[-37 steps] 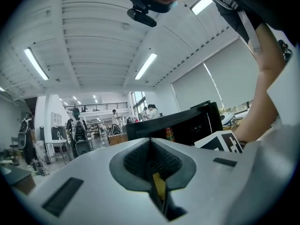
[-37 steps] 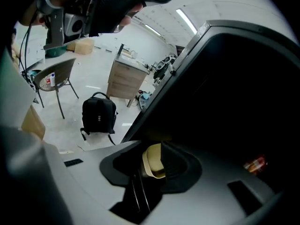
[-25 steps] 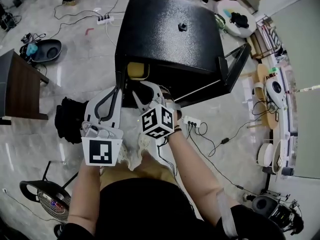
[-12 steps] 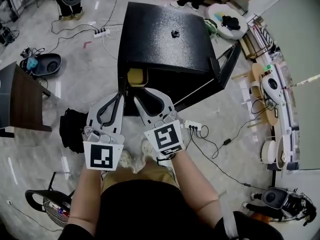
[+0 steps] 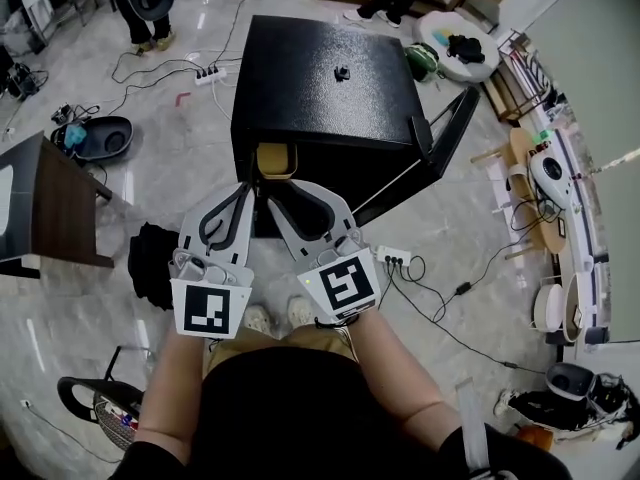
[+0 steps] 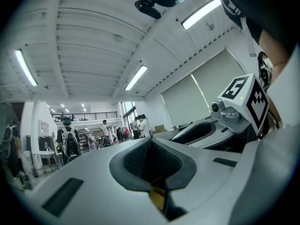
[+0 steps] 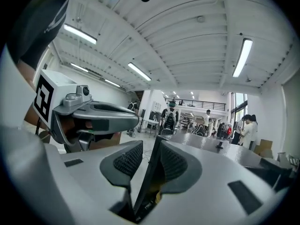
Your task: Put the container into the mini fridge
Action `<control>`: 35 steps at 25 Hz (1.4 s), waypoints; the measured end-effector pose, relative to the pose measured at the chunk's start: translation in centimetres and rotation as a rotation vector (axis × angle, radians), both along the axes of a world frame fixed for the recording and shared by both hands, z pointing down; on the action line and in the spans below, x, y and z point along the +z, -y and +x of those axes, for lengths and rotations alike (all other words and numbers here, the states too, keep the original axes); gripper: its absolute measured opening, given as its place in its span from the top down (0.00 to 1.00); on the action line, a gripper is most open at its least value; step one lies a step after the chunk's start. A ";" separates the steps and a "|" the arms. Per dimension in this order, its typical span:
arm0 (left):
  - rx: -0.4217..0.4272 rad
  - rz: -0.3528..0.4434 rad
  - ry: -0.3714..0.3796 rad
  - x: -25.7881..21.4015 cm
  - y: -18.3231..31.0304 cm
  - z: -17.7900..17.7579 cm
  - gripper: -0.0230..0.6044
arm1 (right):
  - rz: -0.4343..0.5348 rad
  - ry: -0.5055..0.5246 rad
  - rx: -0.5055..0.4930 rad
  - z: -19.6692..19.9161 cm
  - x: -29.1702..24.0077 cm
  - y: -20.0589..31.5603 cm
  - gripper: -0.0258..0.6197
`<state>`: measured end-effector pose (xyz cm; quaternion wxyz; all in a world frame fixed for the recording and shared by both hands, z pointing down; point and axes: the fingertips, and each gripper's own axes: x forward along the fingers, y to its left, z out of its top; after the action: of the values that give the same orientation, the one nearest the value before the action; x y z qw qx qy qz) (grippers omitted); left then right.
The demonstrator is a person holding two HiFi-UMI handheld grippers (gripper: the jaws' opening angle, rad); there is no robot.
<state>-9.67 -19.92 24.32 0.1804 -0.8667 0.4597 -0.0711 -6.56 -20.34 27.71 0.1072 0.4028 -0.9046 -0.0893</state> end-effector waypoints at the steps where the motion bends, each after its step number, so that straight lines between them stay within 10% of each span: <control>1: 0.000 0.002 0.003 -0.2 -0.1 0.4 0.93 | 0.026 0.013 -0.010 0.4 -0.6 -0.1 0.76; 35: -0.161 0.020 0.026 0.7 -1.9 12.0 0.93 | 0.132 0.141 -0.141 11.3 -1.7 -1.9 0.91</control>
<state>2.31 -18.05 25.05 0.1888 -0.8240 0.5262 -0.0922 4.79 -18.41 25.99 0.0099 0.3495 -0.9282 -0.1275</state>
